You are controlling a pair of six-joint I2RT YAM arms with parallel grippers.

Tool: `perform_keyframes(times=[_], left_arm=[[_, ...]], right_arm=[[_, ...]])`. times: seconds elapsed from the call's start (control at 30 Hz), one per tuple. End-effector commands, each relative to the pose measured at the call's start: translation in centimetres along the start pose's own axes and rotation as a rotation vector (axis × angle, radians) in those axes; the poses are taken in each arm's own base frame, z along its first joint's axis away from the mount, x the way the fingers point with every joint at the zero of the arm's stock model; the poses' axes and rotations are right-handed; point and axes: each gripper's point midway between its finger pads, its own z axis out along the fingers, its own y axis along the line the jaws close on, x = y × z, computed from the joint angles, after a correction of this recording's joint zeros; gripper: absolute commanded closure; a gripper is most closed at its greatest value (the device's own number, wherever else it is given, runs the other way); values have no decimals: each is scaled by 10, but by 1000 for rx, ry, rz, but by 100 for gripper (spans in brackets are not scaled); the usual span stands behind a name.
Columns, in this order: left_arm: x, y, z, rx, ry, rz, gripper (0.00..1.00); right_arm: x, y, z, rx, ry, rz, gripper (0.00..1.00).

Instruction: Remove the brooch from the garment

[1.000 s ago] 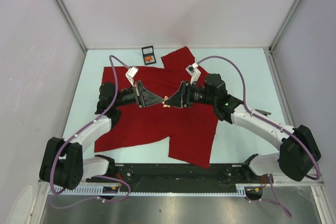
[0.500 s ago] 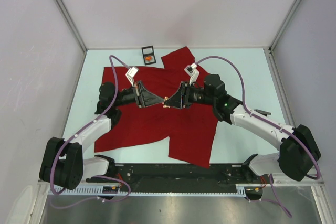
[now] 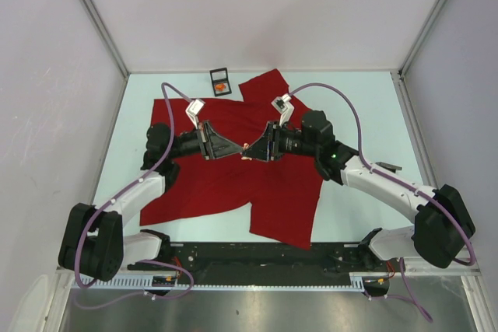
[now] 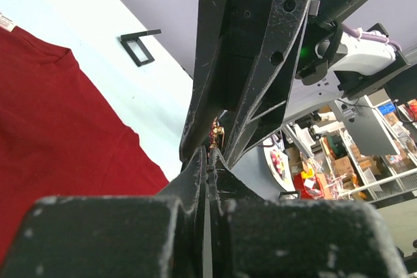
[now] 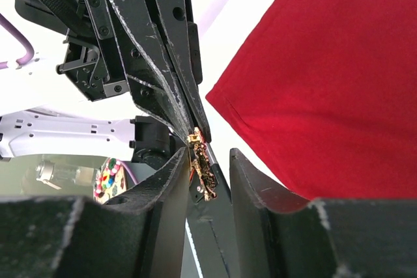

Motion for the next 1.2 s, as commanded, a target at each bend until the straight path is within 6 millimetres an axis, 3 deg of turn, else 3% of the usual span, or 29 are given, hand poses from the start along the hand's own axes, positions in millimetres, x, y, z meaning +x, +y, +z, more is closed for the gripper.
perform_keyframes(times=[0.0, 0.23, 0.6, 0.8, 0.83, 0.93, 1.17], left_arm=[[0, -15, -1, 53, 7, 58, 100], [1, -15, 0, 55, 13, 56, 100], [0, -14, 0, 52, -6, -27, 100], [5, -8, 0, 45, -23, -94, 100], [6, -7, 0, 46, -18, -95, 100], [8, -3, 0, 40, -12, -99, 100], [9, 1, 1, 28, -1, -101, 100]], right_arm=[[-7, 1, 4, 3, -23, -48, 67], [-7, -2, 1, 20, -21, -62, 69], [-7, 10, 16, -1, -61, -73, 71], [-19, 20, 18, 9, -143, -58, 58], [-22, 22, 16, 10, -157, -50, 51], [-29, 14, 7, 45, -176, -25, 43], [-22, 12, -11, 18, -99, -24, 40]])
